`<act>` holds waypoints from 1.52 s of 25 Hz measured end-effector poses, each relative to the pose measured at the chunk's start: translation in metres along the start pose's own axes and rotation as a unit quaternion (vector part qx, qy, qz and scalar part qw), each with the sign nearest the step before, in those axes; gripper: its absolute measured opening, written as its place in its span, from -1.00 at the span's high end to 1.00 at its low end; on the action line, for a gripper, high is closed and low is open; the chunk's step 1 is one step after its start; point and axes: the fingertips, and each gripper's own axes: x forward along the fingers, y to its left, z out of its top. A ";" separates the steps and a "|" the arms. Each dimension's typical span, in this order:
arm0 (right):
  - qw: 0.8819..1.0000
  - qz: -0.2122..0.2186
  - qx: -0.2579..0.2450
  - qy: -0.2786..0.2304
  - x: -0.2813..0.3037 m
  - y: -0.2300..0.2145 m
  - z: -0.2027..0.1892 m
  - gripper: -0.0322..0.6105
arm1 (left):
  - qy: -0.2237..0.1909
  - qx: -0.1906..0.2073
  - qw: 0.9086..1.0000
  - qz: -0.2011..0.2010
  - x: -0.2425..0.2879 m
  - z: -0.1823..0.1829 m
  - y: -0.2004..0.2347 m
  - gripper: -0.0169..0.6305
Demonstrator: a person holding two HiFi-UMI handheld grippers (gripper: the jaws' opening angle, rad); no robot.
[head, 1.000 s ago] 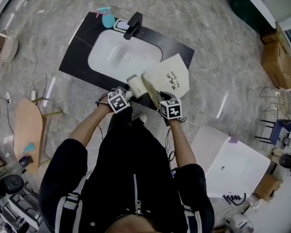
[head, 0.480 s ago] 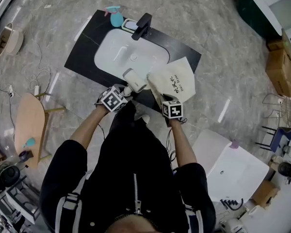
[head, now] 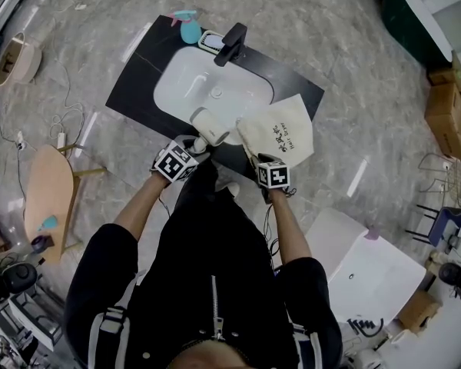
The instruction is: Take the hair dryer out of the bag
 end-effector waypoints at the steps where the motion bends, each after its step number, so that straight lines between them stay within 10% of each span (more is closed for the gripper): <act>1: 1.000 0.001 0.000 0.003 0.001 0.001 0.000 0.57 | -0.004 -0.002 1.000 0.001 -0.001 0.001 0.001 0.26; 11: 0.999 0.001 -0.008 -0.047 -0.018 0.003 0.018 0.52 | -0.044 0.003 0.999 0.014 -0.007 0.032 0.011 0.26; 21: 0.987 -0.038 -0.005 -0.155 -0.074 -0.012 0.068 0.87 | -0.102 0.022 0.994 0.028 -0.014 0.088 0.011 0.26; 38: 0.939 -0.124 -0.043 -0.319 -0.195 -0.020 0.145 0.87 | -0.186 0.057 0.980 0.036 -0.042 0.172 -0.009 0.26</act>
